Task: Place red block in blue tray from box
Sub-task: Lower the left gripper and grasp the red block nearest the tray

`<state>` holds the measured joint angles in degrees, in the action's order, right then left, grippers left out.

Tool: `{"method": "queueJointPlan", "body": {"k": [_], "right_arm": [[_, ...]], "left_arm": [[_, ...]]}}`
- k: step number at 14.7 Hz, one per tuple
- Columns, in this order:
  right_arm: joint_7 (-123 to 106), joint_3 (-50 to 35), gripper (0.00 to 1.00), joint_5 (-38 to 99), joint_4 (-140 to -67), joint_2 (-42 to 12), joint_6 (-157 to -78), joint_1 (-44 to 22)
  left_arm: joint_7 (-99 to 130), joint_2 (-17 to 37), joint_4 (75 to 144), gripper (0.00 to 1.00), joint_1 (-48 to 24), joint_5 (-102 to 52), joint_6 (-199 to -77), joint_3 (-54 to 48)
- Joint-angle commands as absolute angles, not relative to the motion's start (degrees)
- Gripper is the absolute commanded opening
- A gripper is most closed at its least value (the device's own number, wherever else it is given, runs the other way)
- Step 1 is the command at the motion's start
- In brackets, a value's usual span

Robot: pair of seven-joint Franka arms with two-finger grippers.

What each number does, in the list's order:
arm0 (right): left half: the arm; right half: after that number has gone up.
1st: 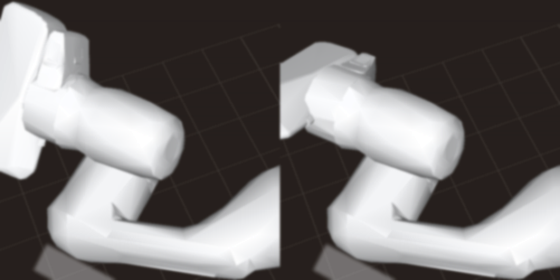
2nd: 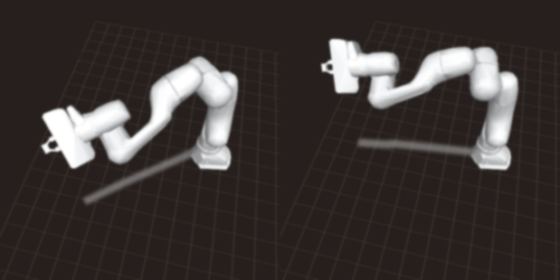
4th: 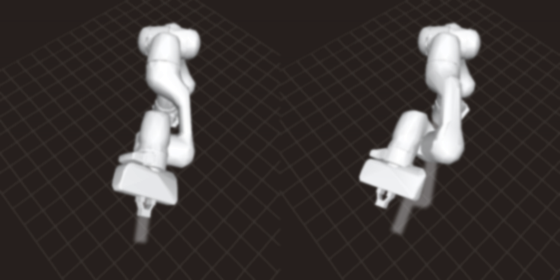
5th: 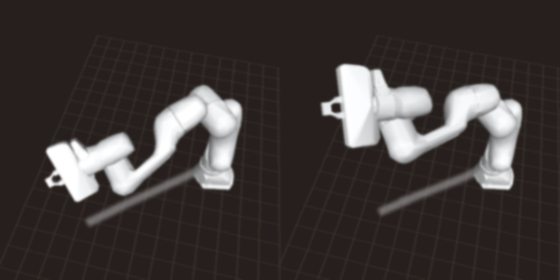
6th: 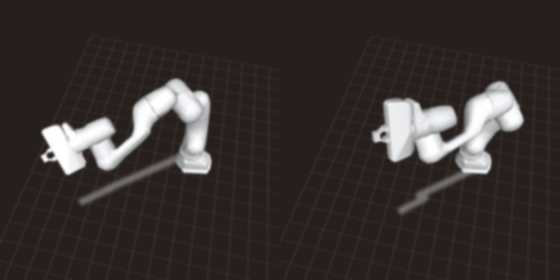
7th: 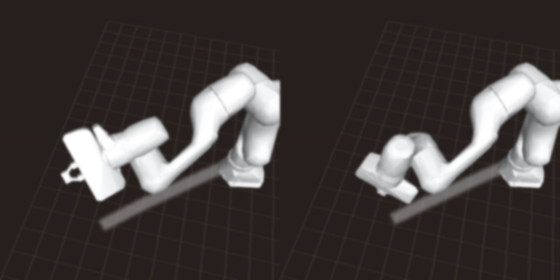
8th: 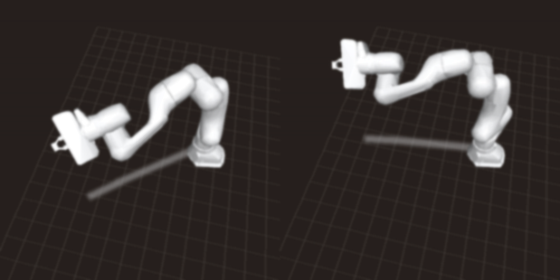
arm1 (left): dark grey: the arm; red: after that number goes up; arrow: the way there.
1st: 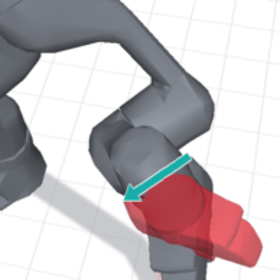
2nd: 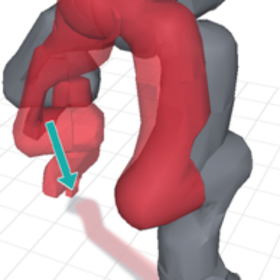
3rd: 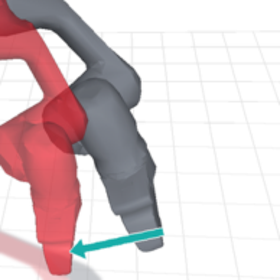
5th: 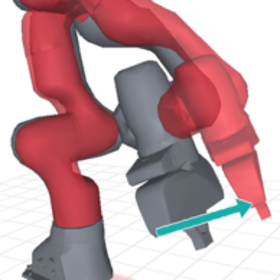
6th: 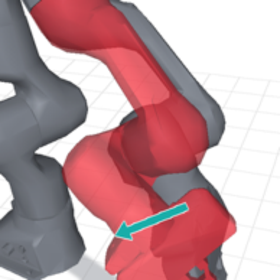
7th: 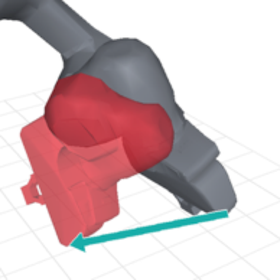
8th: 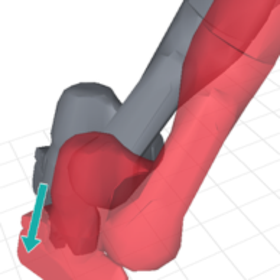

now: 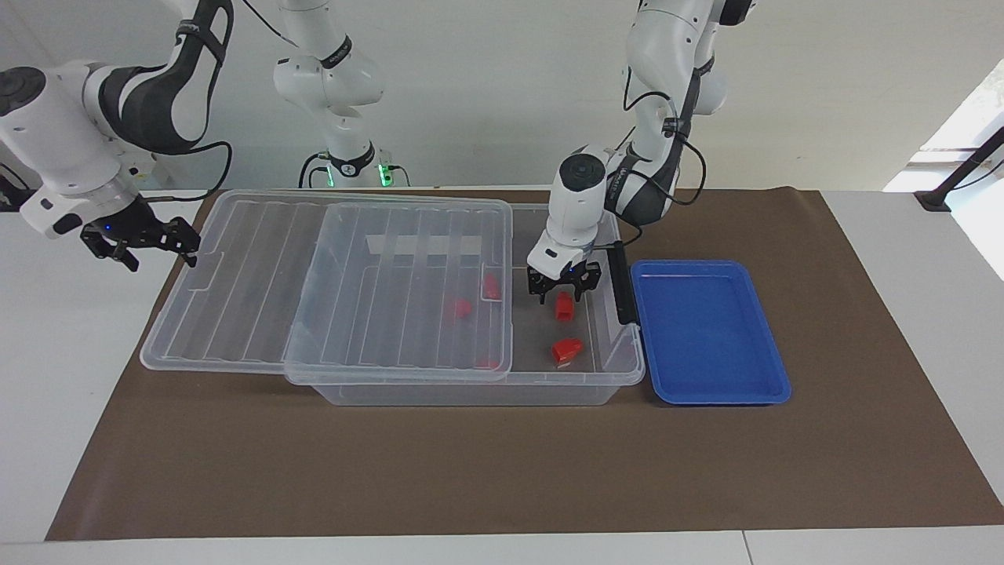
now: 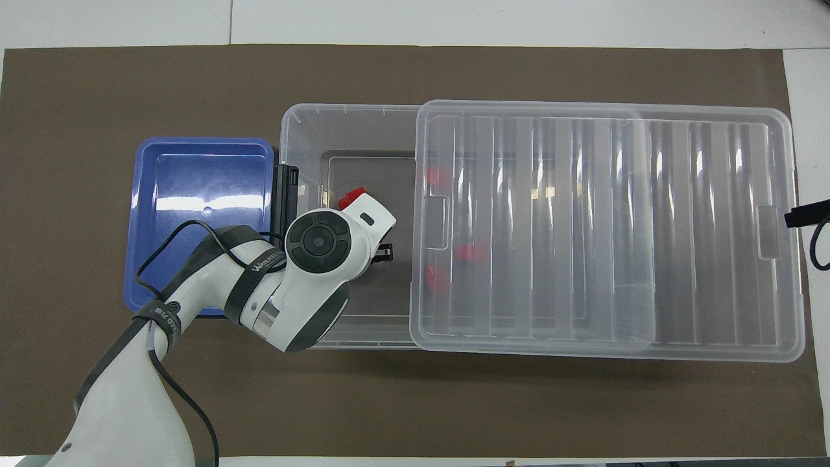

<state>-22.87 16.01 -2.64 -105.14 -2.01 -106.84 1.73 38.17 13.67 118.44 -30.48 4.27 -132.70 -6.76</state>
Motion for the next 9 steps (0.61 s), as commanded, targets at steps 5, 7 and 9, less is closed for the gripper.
{"method": "queueJointPlan", "body": {"k": [5,7,9], "right_arm": [[-16.52,10.29,1.0,-3.43,-91.15,-4.57,-91.95,0.97],[-16.52,9.41,1.0,-3.52,-90.97,-4.57,-91.49,0.27],[-16.52,9.49,1.0,-3.52,-90.97,-4.57,-91.49,0.26]], "left_arm": [[40.51,12.22,118.39,0.0,-31.82,6.33,-130.96,-5.89],[40.52,11.08,118.21,0.0,-31.82,6.33,-130.09,-5.8],[40.34,9.33,116.9,0.0,-31.64,6.33,-127.28,-5.89]]}}
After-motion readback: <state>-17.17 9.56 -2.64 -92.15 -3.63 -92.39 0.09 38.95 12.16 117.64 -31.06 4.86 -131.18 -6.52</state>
